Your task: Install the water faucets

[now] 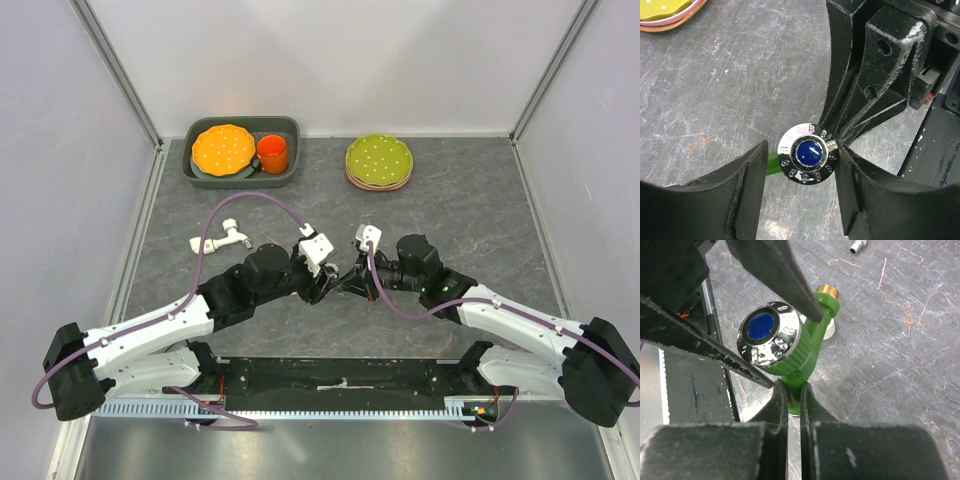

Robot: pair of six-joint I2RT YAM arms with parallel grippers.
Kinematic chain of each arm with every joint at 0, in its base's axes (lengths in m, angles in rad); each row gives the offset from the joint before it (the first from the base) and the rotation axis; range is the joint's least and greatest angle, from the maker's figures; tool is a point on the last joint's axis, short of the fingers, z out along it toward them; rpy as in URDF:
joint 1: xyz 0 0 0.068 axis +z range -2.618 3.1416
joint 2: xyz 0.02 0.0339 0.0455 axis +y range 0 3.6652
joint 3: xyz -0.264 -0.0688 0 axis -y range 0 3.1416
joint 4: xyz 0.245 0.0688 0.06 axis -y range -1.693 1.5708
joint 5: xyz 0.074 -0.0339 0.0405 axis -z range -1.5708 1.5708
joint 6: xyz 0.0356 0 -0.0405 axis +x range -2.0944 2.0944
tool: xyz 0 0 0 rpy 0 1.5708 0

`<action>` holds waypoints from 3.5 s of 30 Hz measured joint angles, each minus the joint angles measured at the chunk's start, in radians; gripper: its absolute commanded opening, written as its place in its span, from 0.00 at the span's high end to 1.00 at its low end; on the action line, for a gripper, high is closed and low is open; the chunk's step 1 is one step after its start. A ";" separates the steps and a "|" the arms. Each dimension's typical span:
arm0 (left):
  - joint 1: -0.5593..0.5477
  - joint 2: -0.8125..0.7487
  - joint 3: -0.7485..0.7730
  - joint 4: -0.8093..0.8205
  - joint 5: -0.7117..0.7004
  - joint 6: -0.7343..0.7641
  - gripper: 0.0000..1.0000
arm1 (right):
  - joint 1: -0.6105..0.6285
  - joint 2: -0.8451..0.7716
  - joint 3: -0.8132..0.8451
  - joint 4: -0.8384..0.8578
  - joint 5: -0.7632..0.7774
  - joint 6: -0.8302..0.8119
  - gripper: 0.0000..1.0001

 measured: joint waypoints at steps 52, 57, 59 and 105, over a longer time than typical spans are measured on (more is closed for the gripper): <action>-0.005 0.164 0.230 -0.157 -0.049 -0.513 0.98 | 0.031 -0.153 -0.185 0.269 0.212 -0.047 0.39; -0.005 0.177 0.230 -0.158 -0.034 -0.523 0.98 | 0.034 -0.135 -0.185 0.270 0.216 -0.051 0.51; -0.005 0.180 0.230 -0.158 -0.033 -0.526 0.98 | 0.034 -0.131 -0.185 0.270 0.216 -0.052 0.57; 0.130 0.539 0.359 -0.735 -0.374 -0.598 0.26 | 0.025 -0.259 -0.213 0.162 0.865 0.090 1.00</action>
